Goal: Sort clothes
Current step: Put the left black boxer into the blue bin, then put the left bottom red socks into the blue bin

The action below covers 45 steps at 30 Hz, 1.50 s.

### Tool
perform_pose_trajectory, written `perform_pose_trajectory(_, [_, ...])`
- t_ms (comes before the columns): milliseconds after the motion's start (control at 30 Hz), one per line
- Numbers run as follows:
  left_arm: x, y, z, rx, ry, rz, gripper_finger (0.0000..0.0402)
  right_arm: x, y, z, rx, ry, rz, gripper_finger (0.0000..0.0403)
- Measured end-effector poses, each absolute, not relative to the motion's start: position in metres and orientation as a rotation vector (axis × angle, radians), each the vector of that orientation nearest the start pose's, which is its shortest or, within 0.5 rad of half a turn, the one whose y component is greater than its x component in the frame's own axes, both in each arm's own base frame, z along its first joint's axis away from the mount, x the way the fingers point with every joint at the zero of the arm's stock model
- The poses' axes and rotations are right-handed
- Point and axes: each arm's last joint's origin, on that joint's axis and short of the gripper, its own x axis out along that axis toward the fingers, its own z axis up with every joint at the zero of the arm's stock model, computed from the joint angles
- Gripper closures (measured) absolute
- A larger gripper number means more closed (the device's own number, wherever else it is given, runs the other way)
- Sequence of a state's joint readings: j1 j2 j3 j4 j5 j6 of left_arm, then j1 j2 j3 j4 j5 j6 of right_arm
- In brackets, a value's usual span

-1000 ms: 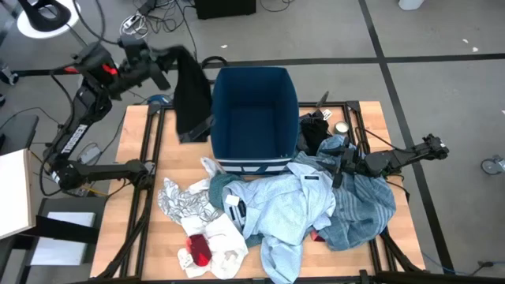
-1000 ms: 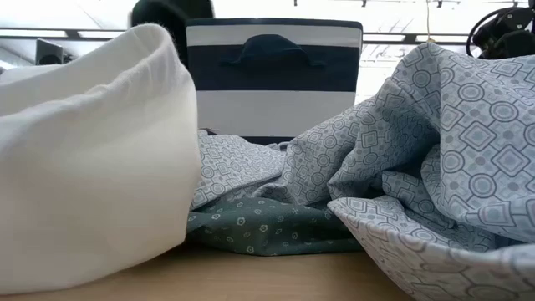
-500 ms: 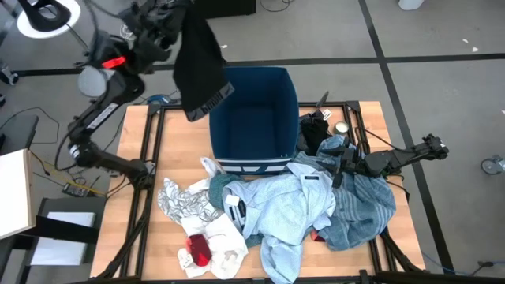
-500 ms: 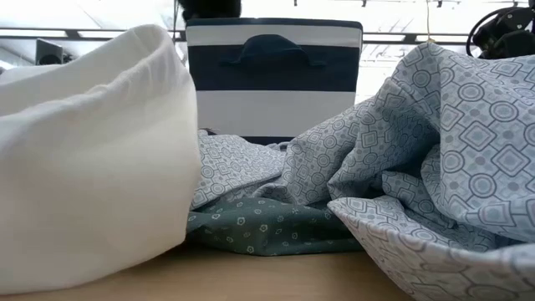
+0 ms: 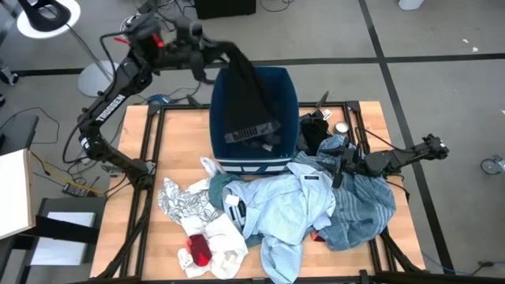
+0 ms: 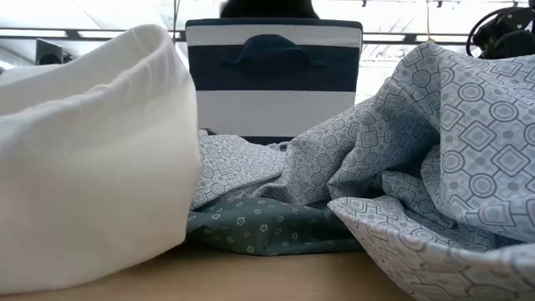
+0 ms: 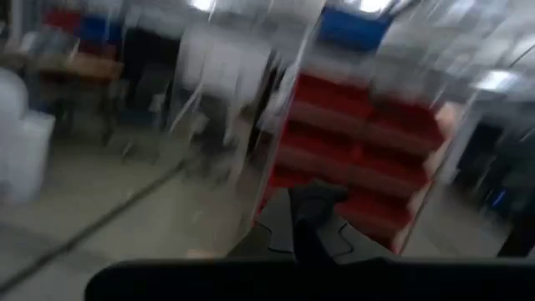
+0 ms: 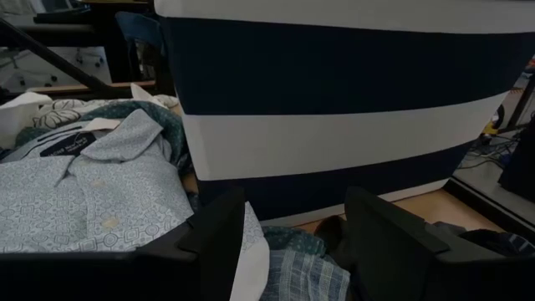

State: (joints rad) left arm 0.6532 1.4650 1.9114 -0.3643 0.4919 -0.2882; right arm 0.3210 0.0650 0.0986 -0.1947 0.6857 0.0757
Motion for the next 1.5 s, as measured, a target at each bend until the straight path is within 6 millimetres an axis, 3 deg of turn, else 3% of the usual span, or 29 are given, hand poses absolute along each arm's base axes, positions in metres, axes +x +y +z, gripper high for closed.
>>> perform_pose_trajectory(233, [0.246, 0.168, 0.507, -0.289, 0.091, 0.138, 0.0383, 0.090, 0.010, 0.174, -0.004, 0.128, -0.369, 0.0192])
perform_pose_trajectory(733, [0.247, 0.168, 0.491, -0.386, 0.217, 0.143, 0.0271, 0.090, 0.011, 0.174, -0.003, 0.128, -0.369, 0.0192])
perform_pose_trajectory(1067, [0.242, 0.164, 0.475, -0.362, 0.386, 0.137, 0.0264, 0.090, 0.011, 0.174, -0.004, 0.128, -0.369, 0.0192])
perform_pose_trajectory(1267, [0.217, 0.147, 0.477, -0.315, 0.487, 0.152, 0.0264, 0.090, 0.011, 0.174, -0.004, 0.128, -0.369, 0.0192])
perform_pose_trajectory(1500, [0.148, 0.101, 0.499, -0.222, 0.492, 0.321, 0.0264, 0.090, 0.010, 0.174, -0.004, 0.128, -0.369, 0.0192])
